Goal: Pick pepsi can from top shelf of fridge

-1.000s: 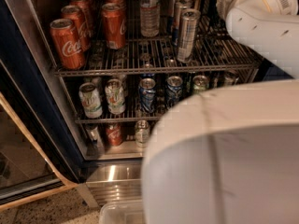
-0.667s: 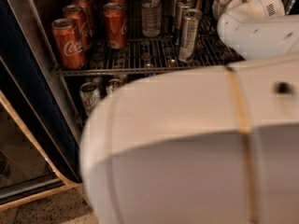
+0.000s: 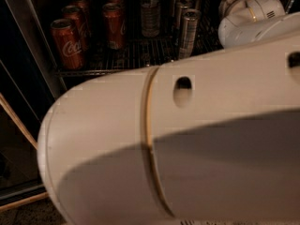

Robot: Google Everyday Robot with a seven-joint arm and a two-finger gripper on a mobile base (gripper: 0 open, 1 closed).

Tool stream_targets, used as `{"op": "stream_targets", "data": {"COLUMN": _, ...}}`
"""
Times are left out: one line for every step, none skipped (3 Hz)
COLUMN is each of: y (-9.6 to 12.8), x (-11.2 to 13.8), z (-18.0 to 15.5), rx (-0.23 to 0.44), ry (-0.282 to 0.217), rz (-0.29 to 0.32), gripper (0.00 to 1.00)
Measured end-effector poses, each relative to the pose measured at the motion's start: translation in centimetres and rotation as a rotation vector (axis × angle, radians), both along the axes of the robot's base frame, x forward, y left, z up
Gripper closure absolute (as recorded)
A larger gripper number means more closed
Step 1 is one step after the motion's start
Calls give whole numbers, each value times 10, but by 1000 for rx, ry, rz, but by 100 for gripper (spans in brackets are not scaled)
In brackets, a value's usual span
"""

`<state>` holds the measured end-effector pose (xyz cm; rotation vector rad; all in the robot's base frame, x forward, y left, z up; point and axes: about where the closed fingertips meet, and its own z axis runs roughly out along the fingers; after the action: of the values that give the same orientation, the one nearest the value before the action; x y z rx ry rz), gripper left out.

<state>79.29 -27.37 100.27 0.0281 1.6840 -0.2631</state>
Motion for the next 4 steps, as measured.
{"op": "stream_targets", "data": {"y": -1, "x": 0, "z": 0, "rx": 0, "ry": 1, "rz": -2, "gripper": 79}}
{"op": "stream_targets", "data": {"y": -3, "x": 0, "z": -2, "rx": 2, "ry": 0, "rz": -13, "gripper": 68}}
{"op": "stream_targets", "data": {"y": -3, "x": 0, "z": -2, "rx": 2, "ry": 0, "rz": -15, "gripper": 57}}
{"op": "stream_targets", "data": {"y": -4, "x": 2, "z": -3, "rx": 10, "ry": 2, "rz": -17, "gripper": 54}}
